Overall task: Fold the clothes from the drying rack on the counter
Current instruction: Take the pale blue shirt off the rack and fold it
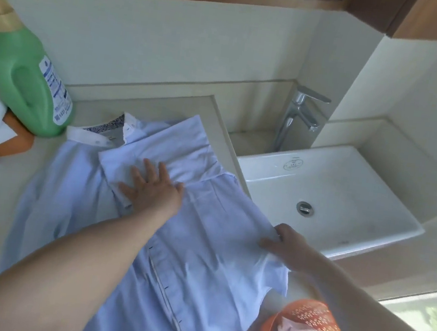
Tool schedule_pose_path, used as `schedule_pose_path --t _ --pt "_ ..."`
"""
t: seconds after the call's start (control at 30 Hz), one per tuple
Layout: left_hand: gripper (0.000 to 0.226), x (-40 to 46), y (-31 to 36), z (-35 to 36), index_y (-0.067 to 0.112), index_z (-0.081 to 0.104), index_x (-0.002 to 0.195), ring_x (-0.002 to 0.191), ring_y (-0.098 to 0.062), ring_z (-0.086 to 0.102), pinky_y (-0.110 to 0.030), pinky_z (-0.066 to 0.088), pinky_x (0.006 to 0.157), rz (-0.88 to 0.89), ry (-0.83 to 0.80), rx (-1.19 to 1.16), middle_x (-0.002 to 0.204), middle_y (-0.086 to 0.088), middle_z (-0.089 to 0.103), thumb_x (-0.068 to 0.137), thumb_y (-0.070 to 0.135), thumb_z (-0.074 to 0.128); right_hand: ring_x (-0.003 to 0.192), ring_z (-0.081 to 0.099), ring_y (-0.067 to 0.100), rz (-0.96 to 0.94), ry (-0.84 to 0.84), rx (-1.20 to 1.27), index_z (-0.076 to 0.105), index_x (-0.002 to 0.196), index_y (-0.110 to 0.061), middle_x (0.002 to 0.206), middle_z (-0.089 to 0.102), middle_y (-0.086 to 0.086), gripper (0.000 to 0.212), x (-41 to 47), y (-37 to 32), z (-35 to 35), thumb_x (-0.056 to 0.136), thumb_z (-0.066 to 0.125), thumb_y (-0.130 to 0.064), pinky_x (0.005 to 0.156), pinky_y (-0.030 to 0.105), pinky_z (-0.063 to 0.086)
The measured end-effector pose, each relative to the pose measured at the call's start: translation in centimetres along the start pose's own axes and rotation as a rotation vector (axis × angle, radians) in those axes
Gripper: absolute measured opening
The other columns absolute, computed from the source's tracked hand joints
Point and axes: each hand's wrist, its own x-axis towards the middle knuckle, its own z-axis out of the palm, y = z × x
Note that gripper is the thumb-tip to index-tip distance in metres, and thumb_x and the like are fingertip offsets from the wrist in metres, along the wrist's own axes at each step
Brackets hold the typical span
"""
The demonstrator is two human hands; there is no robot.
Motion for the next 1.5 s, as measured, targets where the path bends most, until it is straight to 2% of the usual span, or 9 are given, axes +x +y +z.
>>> schedule_pose_path --t 0.13,0.47,0.63,0.7,0.83,0.97,1.27,1.37,1.5 --pt "0.074 -6.7 2.2 3.4 0.024 0.004 0.163 0.156 -0.032 -0.015 -0.074 -0.003 0.115 0.238 0.048 0.004 0.169 -0.001 -0.020 0.101 0.059 0.026 0.058 0.052 0.014 0.069 0.049 0.035 0.062 0.085 -0.010 0.071 0.062 -0.004 0.058 -1.0 2.2 1.3 0.083 0.066 -0.067 0.054 0.027 0.037" --pt "0.071 -16.9 0.4 7.0 0.044 -0.014 0.157 0.154 -0.032 -0.023 -0.067 -0.007 0.117 0.204 -0.014 0.111 0.167 0.007 -0.026 0.098 0.071 0.013 0.071 0.053 0.020 -0.107 0.034 -0.041 0.051 0.085 -0.014 0.086 0.059 0.004 0.027 -2.7 1.3 0.9 0.090 0.067 -0.035 0.062 0.033 0.041" --pt "0.074 -17.5 -1.4 7.0 0.041 -0.011 0.160 0.156 -0.027 -0.016 -0.061 0.002 0.121 0.183 -0.031 0.183 0.167 0.011 -0.024 0.100 0.063 0.027 0.077 0.064 0.020 -0.097 0.048 -0.077 0.056 0.110 -0.023 0.089 0.067 -0.001 0.019 -4.0 5.3 0.0 0.091 0.058 -0.028 0.061 0.031 0.050" --pt "0.075 -18.2 -1.8 6.9 0.035 0.001 0.162 0.157 -0.025 -0.008 -0.056 0.007 0.123 0.181 -0.019 0.170 0.170 0.007 -0.013 0.099 0.056 0.037 0.084 0.066 0.022 -0.078 0.043 -0.119 0.056 0.120 -0.024 0.099 0.070 -0.001 0.028 -4.3 6.9 0.1 0.093 0.055 -0.031 0.069 0.033 0.053" --pt "0.055 -21.4 -3.6 6.6 0.023 0.042 0.148 0.147 -0.021 0.031 -0.037 0.029 0.118 0.239 0.157 0.012 0.156 0.002 0.040 0.096 0.036 0.052 0.087 0.061 0.022 -0.097 0.023 -0.112 0.054 0.125 -0.021 0.110 0.067 0.002 0.033 -5.5 6.6 0.3 0.093 0.057 -0.028 0.073 0.031 0.044" --pt "0.044 -24.1 -7.2 6.1 0.022 0.052 0.137 0.131 -0.024 0.042 -0.037 0.044 0.102 0.085 0.225 -0.094 0.134 0.004 0.051 0.093 0.027 0.054 0.085 0.065 0.023 -0.238 0.027 -0.048 0.053 0.120 -0.023 0.104 0.066 0.001 0.028 -6.9 2.4 1.8 0.093 0.057 -0.025 0.077 0.034 0.051" --pt "0.027 -26.7 -19.5 3.2 0.011 0.050 0.115 0.117 -0.034 0.050 -0.036 0.038 0.087 -0.386 0.255 -0.397 0.114 -0.008 0.048 0.091 0.023 0.056 0.085 0.063 0.015 -0.518 -0.136 -0.121 0.057 0.116 -0.026 0.102 0.063 -0.007 0.022 -11.0 -8.9 8.3 0.094 0.057 -0.027 0.071 0.030 0.053" --pt "0.037 -27.9 -23.3 2.9 0.018 0.052 0.121 0.089 -0.020 0.058 -0.035 0.051 0.072 -0.443 0.135 -0.558 0.104 0.001 0.052 0.088 0.034 0.054 0.088 0.060 0.013 -0.571 -0.187 -0.183 0.061 0.115 -0.027 0.106 0.062 -0.007 0.022 -12.8 -12.8 12.2 0.094 0.055 -0.025 0.073 0.026 0.049" --pt "0.054 -27.9 -27.5 3.4 0.006 0.038 0.143 0.060 -0.012 0.049 -0.026 0.036 0.050 -0.495 0.015 -0.587 0.075 0.003 0.053 0.093 0.024 0.050 0.108 0.061 0.017 -0.679 -0.203 -0.315 0.064 0.119 -0.029 0.123 0.062 -0.002 0.028 -13.9 -16.8 18.1 0.092 0.058 -0.029 0.094 0.031 0.049"
